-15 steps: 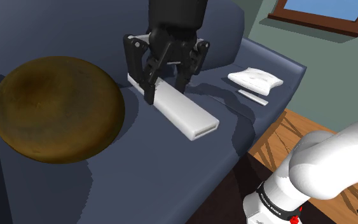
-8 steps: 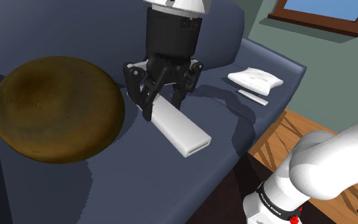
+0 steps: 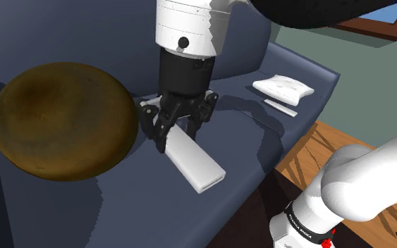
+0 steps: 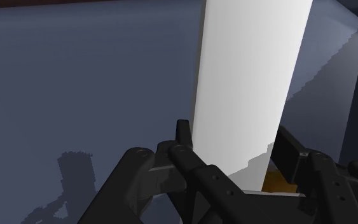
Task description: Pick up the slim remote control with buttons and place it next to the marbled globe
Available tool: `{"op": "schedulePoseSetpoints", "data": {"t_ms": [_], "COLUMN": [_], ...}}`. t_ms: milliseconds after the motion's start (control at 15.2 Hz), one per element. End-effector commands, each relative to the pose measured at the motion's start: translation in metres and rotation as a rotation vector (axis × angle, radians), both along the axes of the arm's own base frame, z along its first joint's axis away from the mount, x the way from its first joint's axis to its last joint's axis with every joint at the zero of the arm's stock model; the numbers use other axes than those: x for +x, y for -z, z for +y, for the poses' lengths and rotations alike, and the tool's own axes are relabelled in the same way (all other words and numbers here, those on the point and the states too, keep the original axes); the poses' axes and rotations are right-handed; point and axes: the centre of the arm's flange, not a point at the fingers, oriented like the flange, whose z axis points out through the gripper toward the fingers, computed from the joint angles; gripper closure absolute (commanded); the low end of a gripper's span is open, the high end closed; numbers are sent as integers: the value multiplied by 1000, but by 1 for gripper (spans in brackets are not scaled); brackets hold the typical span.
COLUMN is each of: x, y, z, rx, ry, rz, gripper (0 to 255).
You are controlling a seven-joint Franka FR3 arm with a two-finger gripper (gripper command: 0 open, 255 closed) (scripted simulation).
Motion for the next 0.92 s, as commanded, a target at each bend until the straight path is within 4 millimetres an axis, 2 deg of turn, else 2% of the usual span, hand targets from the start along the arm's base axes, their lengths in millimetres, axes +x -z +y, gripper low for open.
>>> {"op": "schedulePoseSetpoints", "data": {"t_ms": [0, 858], "x": [0, 0], "y": [10, 79], "z": [-1, -1], "rx": [0, 0], "ry": [0, 0], "rz": [-1, -1], "gripper": [255, 255]}}
